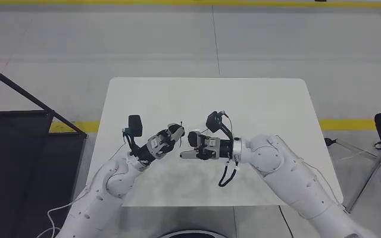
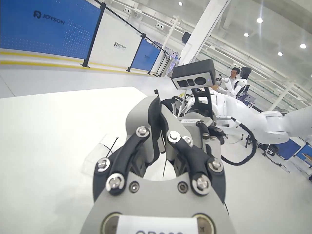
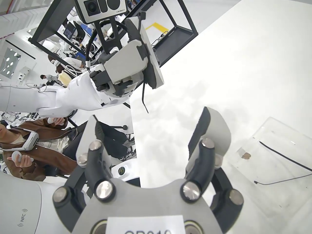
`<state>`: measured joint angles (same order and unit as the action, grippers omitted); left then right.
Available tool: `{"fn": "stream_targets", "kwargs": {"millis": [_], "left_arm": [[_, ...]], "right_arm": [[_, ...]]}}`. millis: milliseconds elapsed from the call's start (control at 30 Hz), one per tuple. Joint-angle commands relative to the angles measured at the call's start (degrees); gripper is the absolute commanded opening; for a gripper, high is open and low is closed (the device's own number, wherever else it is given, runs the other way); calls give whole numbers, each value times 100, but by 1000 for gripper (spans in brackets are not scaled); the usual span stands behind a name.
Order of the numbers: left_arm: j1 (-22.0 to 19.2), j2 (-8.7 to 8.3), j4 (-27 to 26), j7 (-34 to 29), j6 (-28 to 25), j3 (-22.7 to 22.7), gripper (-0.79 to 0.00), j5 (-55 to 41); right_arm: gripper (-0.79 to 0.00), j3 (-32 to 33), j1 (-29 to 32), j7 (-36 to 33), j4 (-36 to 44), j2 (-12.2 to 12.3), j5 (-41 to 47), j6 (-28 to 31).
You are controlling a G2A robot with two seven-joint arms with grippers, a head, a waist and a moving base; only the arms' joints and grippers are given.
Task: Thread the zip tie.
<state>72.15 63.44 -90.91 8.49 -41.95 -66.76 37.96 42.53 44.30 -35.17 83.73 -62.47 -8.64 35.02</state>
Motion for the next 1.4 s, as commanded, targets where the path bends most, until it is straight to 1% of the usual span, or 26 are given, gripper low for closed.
{"fn": "stream_targets", "kwargs": {"millis": [0,467,633,667,1100,1133,1167,1200,1267,1300,1367], "left_arm": [[2,9,3,2,1,5,-785,20],[-11,71,71,-16,-67,8,-785,62],[-8,91,81,-14,-74,-5,-785,69],[-8,94,80,-11,-81,-9,-785,74],[11,139,96,-7,-103,-65,-785,71],[14,142,99,-8,-94,-68,-730,62],[15,146,98,-14,-92,-71,-591,61],[15,149,101,-22,-89,-74,-471,59],[10,156,107,-42,-92,-78,-416,42],[7,158,115,-56,-93,-83,-403,33],[-1,164,124,-78,-98,-92,-403,19]], "right_arm": [[-437,-14,-29,-7,-53,-23,24,24],[-588,-27,-134,-209,-308,-154,248,204],[-717,-6,-140,-270,-352,-184,291,245],[-782,-1,-140,-281,-361,-189,298,252],[-785,84,-122,-418,-422,-241,340,330],[-785,93,-118,-428,-424,-243,342,336],[-785,100,-112,-436,-422,-246,342,339],[-785,108,-105,-442,-419,-248,340,339],[-785,131,-95,-454,-409,-250,327,342],[-785,144,-86,-461,-404,-250,323,345],[-785,175,-67,-479,-386,-248,314,350]]}}
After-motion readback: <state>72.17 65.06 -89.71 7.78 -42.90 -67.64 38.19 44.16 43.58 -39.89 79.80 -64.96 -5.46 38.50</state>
